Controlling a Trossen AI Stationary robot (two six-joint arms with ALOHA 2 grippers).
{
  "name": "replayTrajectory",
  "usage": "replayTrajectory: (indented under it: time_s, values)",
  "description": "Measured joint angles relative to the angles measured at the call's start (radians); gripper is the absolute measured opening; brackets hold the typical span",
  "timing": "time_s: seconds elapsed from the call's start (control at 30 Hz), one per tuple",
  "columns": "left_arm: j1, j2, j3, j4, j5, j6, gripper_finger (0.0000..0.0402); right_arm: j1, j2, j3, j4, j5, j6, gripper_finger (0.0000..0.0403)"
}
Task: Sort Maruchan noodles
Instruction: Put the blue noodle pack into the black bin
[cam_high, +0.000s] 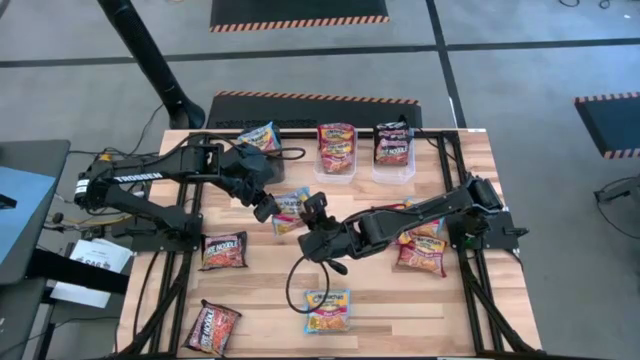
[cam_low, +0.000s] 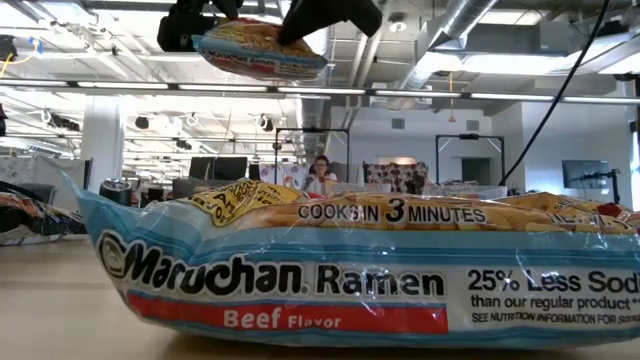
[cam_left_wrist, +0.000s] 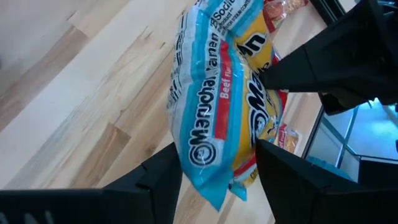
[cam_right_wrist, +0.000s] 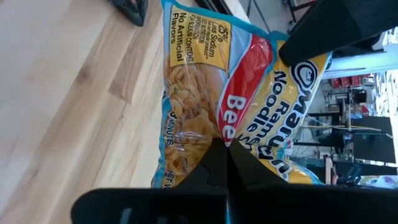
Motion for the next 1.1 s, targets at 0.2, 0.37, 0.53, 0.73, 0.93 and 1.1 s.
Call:
replayTrajectory:
  time_s: [0.2, 0.37, 0.53, 0.73, 0.93, 1.1]
  values:
    - [0.001, 0.000, 0.000, 0.011, 0.048, 0.055, 0.0187, 0.000, 0.000, 0.000, 0.043, -0.003, -0.013, 0.0005]
    - [-0.001, 0.000, 0.000, 0.018, 0.060, 0.088, 0.0172, 0.000, 0.000, 0.000, 0.044, -0.005, -0.012, 0.0005]
    - [-0.001, 0.000, 0.000, 0.018, 0.058, 0.118, 0.0120, 0.000, 0.000, 0.000, 0.043, -0.005, -0.012, 0.0005]
    - [-0.001, 0.000, 0.000, 0.019, 0.045, 0.142, 0.0041, -0.001, 0.000, 0.000, 0.039, -0.005, -0.012, 0.0006]
    - [-0.002, 0.000, 0.000, 0.020, 0.044, 0.178, 0.0006, -0.001, 0.000, 0.000, 0.036, -0.004, -0.009, 0.0017]
    - [-0.002, 0.000, 0.000, 0.019, 0.017, 0.194, 0.0006, -0.001, 0.000, 0.000, 0.036, -0.001, -0.001, 0.0056]
